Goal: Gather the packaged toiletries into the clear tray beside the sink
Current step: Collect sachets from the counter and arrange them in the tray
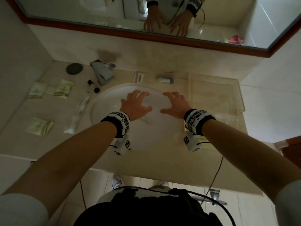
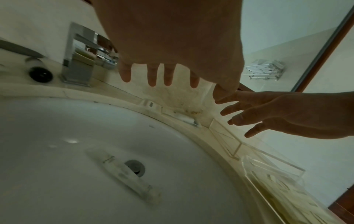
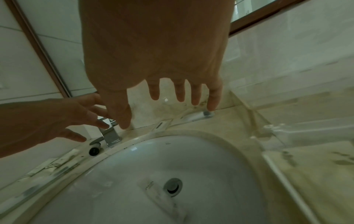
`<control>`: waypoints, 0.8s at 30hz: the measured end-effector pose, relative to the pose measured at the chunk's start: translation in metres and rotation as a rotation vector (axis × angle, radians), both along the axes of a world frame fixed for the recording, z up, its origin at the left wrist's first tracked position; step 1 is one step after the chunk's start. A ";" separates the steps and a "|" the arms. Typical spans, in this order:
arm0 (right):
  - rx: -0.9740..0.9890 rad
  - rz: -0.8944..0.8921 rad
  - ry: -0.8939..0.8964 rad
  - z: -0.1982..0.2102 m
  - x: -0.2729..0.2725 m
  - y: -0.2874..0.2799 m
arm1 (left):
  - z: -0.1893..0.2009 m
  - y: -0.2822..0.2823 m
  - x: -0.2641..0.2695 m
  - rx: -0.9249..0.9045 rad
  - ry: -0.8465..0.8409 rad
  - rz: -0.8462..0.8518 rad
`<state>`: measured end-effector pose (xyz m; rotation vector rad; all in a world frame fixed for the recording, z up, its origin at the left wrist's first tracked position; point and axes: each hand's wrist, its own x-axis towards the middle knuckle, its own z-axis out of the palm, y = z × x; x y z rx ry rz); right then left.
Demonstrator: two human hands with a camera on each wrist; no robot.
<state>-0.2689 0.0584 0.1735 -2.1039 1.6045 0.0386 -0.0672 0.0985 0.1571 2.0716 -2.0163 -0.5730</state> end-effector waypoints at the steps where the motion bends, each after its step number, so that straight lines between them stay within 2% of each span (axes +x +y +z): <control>1: 0.002 -0.003 -0.010 0.000 0.011 -0.001 | 0.000 0.001 0.010 -0.002 -0.002 0.012; 7: 0.007 -0.046 -0.099 0.002 0.062 -0.010 | 0.000 0.006 0.060 -0.013 0.012 0.097; 24: 0.082 0.233 -0.076 -0.013 0.252 0.006 | -0.001 0.054 0.233 -0.019 0.045 0.383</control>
